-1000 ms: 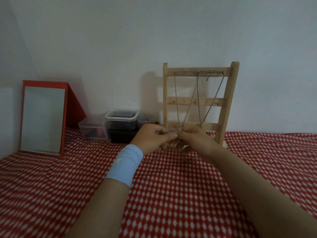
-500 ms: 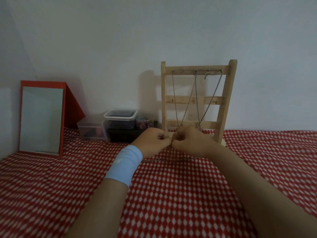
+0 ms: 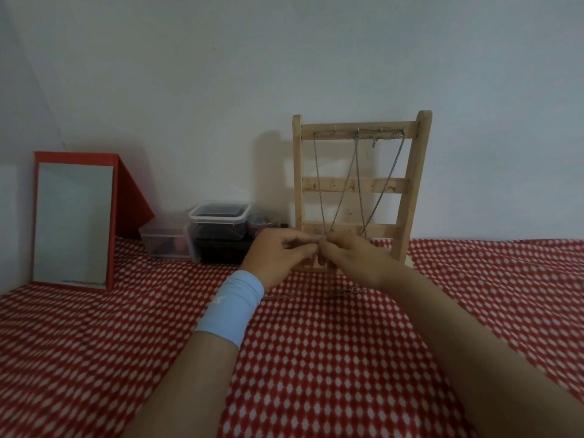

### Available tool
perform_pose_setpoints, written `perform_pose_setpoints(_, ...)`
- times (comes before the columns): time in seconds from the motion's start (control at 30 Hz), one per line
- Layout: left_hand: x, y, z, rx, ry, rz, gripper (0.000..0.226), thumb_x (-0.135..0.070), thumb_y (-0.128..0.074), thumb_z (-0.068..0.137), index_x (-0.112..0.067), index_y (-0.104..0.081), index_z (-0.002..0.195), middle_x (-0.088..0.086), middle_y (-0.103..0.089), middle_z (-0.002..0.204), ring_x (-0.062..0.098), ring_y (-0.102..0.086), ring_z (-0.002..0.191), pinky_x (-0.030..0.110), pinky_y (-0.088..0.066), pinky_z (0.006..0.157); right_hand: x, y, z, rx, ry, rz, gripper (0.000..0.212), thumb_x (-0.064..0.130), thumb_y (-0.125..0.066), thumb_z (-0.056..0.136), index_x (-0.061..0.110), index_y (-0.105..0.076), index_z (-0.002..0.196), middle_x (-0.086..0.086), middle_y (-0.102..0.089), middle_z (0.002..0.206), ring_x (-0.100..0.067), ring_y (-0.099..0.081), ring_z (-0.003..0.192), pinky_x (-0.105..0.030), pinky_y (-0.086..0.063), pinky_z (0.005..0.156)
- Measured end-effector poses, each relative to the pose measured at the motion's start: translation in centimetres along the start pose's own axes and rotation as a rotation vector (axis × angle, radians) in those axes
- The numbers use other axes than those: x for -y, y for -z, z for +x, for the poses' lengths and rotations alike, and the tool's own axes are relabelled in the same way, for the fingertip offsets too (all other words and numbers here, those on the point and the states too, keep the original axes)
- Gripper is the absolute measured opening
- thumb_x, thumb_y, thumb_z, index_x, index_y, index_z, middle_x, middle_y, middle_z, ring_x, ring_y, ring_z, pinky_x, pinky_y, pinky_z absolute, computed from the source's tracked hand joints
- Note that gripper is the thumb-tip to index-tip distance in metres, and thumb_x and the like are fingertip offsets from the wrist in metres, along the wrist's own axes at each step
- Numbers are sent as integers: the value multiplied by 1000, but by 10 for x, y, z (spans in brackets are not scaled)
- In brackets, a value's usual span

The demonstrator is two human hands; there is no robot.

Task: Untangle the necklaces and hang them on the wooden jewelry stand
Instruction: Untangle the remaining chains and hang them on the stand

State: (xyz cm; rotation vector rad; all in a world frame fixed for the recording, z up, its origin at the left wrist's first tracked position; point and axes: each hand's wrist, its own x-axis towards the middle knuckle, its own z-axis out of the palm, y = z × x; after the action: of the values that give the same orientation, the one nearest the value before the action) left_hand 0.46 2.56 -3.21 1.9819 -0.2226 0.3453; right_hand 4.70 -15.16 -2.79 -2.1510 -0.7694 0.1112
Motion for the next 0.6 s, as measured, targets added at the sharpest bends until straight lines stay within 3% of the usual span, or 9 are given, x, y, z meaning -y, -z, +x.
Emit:
perform_pose_setpoints(0.07,-1,0,-1,-44,28,-66,15,-12,-70,88,-20,-76,99,1,-76,91,10,-71,81,24,-59,71,-4,1,1,-90,42,90,24,28,-55,103,18,-68,86,-1,-63,76,-7,-55,65,-18,-48,63)
perform_pose_setpoints(0.17,-3,0,0,-61,59,-51,10,-16,-72,88,-24,-75,92,-2,-74,86,8,-71,77,25,-59,64,-6,2,4,-147,72,120,25,27,-62,100,7,-72,89,-3,-63,72,-7,-54,62,-16,-47,58)
perform_pose_setpoints(0.3,-1,4,2,-4,104,147,8,-21,-70,88,-29,-74,87,-9,-73,85,8,-69,85,24,-56,78,-5,-4,3,-63,60,-17,21,26,-58,102,15,-70,88,7,-59,69,2,-49,55,-12,-44,56)
perform_pose_setpoints(0.4,-3,6,2,71,77,389,12,-26,-67,86,-35,-70,80,-16,-70,85,1,-65,85,29,-53,88,0,-8,2,-13,91,-258,12,25,-58,101,25,-62,90,10,-58,80,1,-51,66,-13,-41,60)
perform_pose_setpoints(0.6,3,2,0,146,28,424,9,-24,-65,89,-32,-67,85,-14,-66,87,4,-62,86,33,-54,89,1,-6,2,19,60,-364,8,27,-66,95,21,-68,100,7,-65,94,-4,-59,81,-15,-45,67)
